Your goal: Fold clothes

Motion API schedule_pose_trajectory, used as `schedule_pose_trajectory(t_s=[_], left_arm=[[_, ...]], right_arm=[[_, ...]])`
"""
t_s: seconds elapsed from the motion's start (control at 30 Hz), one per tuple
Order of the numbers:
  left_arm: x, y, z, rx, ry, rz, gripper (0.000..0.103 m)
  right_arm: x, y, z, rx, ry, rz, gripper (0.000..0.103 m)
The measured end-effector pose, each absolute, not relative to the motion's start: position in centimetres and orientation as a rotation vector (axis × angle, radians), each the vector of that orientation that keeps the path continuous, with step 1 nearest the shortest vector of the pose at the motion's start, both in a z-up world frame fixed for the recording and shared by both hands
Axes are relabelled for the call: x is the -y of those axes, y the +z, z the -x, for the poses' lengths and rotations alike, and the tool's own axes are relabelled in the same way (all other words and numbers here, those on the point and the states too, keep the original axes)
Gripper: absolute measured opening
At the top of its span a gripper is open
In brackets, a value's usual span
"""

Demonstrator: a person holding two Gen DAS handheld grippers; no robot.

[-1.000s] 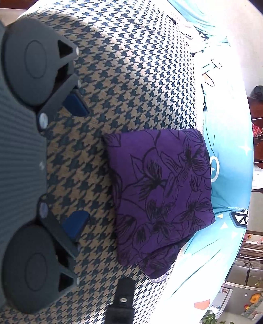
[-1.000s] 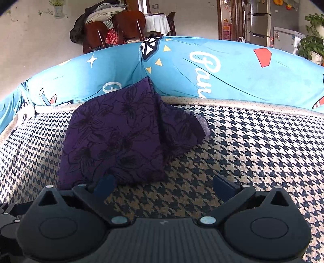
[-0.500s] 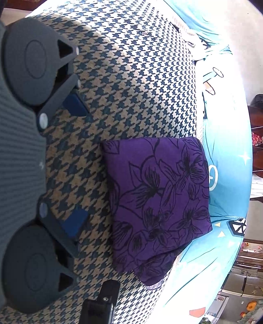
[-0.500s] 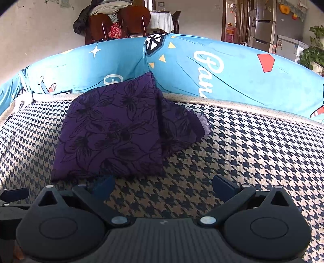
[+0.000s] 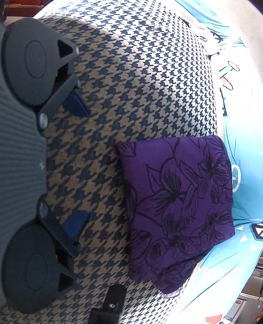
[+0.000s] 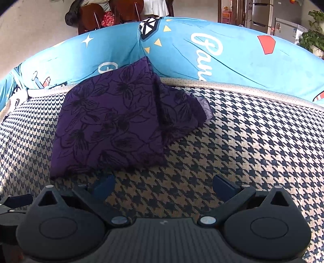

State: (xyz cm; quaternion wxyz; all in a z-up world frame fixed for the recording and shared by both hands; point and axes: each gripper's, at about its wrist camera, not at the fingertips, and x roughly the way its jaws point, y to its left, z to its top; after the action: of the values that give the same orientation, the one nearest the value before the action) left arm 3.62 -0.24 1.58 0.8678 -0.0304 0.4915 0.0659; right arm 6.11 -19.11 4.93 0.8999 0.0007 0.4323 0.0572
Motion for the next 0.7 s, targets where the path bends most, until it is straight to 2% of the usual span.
schedule_pose_trajectory(t_s=[0.7], left_arm=[[-0.23, 2.53, -3.04, -0.978, 0.193, 0.010, 0.103]], right_arm=[[18.42, 4.21, -6.61, -0.951, 0.080, 0.078, 0.103]])
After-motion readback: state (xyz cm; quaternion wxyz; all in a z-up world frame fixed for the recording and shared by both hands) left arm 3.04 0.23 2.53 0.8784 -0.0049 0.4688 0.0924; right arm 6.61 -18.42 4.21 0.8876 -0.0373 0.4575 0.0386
